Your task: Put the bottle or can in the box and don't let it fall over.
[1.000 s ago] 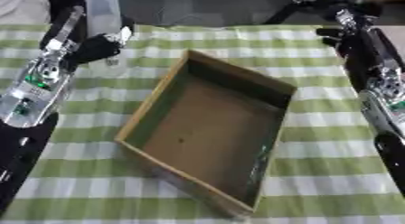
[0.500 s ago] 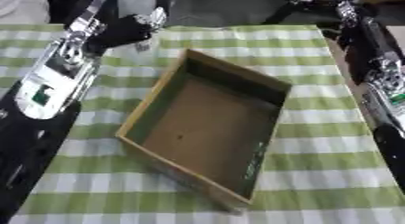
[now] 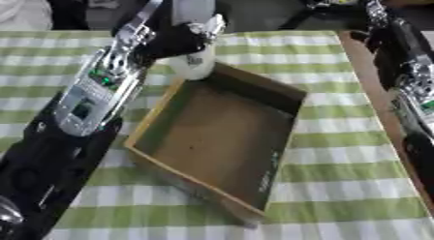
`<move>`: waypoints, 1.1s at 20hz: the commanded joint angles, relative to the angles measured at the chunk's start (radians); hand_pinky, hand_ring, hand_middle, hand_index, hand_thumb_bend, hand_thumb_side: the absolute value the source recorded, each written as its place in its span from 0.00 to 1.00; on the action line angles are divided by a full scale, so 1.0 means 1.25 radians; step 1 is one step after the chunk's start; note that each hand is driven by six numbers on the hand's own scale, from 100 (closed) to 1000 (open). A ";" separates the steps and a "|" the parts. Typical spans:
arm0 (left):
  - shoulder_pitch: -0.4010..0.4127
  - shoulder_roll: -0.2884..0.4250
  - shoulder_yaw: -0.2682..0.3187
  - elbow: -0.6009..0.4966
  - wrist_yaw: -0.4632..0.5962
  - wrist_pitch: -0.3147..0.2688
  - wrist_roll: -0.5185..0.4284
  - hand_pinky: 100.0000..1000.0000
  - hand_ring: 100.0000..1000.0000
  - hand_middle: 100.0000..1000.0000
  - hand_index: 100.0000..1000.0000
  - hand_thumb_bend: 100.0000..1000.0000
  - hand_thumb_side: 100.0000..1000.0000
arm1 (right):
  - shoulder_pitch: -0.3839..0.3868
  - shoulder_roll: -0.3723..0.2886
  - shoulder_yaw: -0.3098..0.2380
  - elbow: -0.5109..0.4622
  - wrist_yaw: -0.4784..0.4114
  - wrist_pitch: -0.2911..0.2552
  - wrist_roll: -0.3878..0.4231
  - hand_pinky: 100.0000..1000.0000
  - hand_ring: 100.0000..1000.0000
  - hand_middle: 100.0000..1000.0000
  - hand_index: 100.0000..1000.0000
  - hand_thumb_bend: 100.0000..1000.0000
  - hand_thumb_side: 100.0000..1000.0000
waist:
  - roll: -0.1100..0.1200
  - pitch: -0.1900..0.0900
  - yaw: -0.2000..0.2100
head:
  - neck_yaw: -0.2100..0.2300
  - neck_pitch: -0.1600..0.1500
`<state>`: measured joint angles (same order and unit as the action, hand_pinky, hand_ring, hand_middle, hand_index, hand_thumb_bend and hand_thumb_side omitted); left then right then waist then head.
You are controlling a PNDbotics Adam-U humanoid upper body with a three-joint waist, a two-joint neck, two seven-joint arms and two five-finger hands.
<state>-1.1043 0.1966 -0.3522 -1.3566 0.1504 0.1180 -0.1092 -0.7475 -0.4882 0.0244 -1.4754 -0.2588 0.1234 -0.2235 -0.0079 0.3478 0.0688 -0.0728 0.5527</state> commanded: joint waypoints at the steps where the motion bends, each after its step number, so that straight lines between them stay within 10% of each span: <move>1: -0.005 -0.009 -0.012 -0.021 0.001 0.001 -0.016 0.93 0.48 0.16 0.14 0.00 0.10 | -0.008 -0.017 -0.016 -0.004 -0.002 -0.004 -0.010 0.89 0.78 0.84 0.85 0.00 0.69 | 0.000 -0.025 -0.002 | 0.000 0.001; 6: 0.007 -0.011 -0.030 -0.019 -0.010 -0.004 -0.040 0.94 0.50 0.25 0.19 0.00 0.06 | -0.006 -0.020 -0.023 -0.004 -0.006 -0.007 -0.019 0.89 0.78 0.84 0.85 0.00 0.69 | 0.003 -0.023 -0.004 | -0.002 -0.001; 9: 0.009 -0.009 -0.030 -0.016 -0.014 -0.014 -0.055 0.99 0.60 0.46 0.39 0.00 0.00 | -0.005 -0.020 -0.025 -0.004 -0.006 -0.008 -0.021 0.89 0.78 0.84 0.85 0.00 0.68 | 0.003 -0.022 -0.003 | -0.004 -0.001; 14: 0.009 -0.001 -0.025 -0.009 -0.048 -0.044 -0.073 1.00 0.75 0.74 0.80 0.55 0.33 | -0.005 -0.022 -0.027 -0.005 -0.007 -0.009 -0.023 0.89 0.78 0.84 0.85 0.00 0.68 | 0.003 -0.021 -0.002 | -0.005 -0.002; 22: 0.014 0.009 -0.015 0.015 -0.097 -0.072 -0.069 1.00 0.74 0.75 0.83 0.56 0.37 | -0.005 -0.024 -0.027 -0.006 -0.008 -0.009 -0.024 0.89 0.78 0.84 0.85 0.00 0.68 | -0.001 -0.022 0.003 | -0.009 -0.001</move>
<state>-1.0731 0.1858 -0.3839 -1.3310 0.0357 0.0351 -0.1962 -0.7394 -0.4884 0.0004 -1.4708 -0.2614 0.1129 -0.2499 -0.0067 0.3478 0.0732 -0.0812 0.5527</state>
